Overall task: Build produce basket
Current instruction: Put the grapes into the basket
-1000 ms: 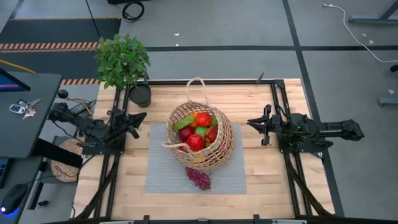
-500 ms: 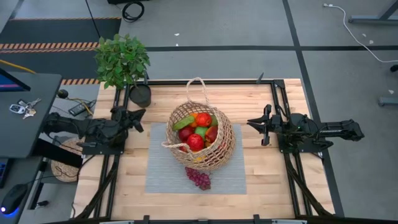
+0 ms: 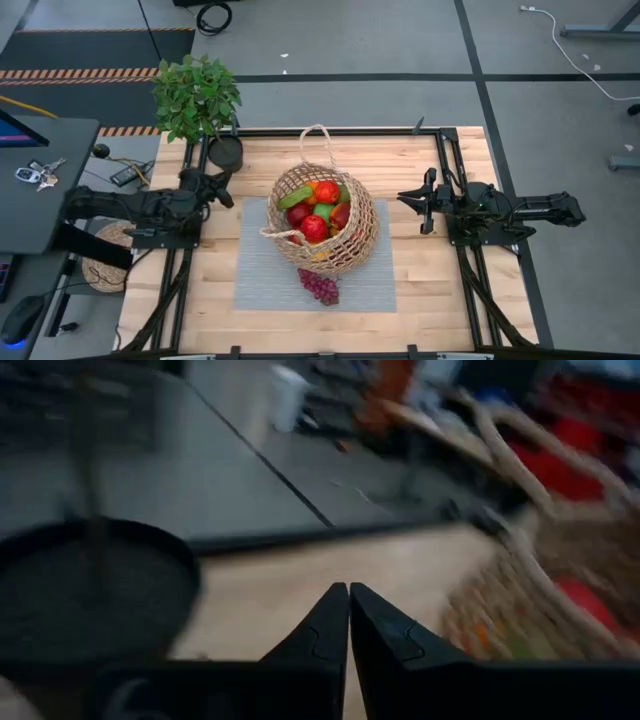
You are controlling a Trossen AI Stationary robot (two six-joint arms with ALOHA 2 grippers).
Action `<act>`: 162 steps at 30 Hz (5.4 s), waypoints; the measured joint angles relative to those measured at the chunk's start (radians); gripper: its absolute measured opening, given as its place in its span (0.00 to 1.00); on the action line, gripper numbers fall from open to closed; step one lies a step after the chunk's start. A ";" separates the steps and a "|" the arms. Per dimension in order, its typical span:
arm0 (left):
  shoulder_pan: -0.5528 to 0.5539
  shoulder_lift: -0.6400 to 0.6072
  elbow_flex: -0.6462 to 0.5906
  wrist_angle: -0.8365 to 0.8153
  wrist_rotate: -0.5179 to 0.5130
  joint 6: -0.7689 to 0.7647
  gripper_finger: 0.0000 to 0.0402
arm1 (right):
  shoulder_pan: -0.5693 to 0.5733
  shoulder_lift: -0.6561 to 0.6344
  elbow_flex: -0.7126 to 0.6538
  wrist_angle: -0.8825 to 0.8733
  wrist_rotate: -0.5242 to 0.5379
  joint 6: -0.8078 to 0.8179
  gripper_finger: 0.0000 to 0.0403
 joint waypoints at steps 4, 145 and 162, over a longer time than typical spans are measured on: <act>-0.001 0.053 0.000 0.059 0.281 0.132 0.05 | 0.000 0.000 0.000 0.000 0.000 0.000 0.12; -0.463 1.972 1.421 -0.345 0.440 0.954 0.41 | 0.000 0.000 0.000 0.001 0.000 0.000 0.12; -0.479 1.973 1.530 -0.383 0.401 0.864 0.31 | 0.000 0.000 0.000 0.000 0.000 0.000 0.12</act>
